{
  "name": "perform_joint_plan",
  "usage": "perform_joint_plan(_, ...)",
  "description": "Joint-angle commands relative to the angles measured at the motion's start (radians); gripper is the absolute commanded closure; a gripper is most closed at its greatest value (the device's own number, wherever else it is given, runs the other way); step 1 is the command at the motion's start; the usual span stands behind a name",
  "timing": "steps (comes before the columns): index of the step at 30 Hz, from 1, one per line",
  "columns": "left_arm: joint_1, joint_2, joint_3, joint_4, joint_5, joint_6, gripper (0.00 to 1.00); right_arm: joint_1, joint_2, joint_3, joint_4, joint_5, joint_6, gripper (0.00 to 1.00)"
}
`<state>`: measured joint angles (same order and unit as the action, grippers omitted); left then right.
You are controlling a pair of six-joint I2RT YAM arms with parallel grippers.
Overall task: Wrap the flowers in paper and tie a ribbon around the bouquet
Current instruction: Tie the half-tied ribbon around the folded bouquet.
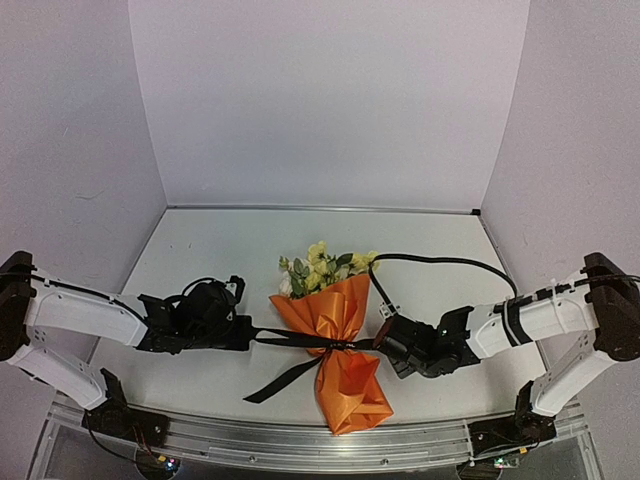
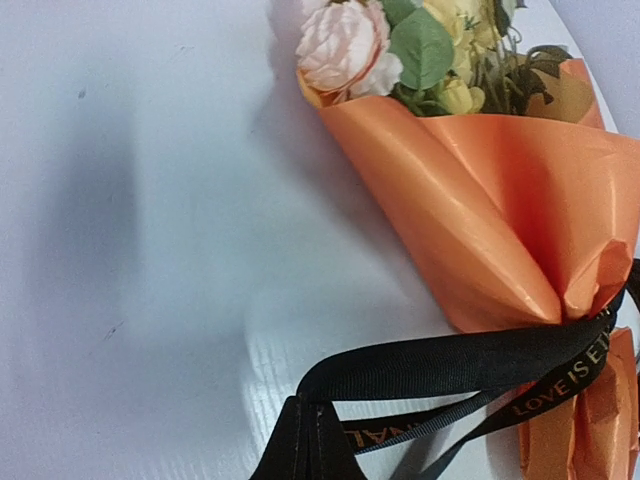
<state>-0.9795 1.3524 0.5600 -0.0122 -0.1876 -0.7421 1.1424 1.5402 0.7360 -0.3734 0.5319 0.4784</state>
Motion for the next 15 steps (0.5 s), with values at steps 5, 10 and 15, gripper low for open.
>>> perform_joint_plan(5,0.095,-0.037,-0.071,-0.018,-0.010,-0.090,1.00,0.002,-0.024,0.015,-0.117,0.090,0.042,1.00)
perform_joint_plan(10,0.184,-0.055,-0.138,0.044,0.068,-0.129,1.00,-0.004,-0.044,-0.044,-0.131,0.113,0.090,1.00)
perform_joint_plan(15,0.263,-0.057,-0.163,0.051,0.122,-0.145,1.00,-0.034,-0.081,-0.102,-0.133,0.108,0.152,1.00)
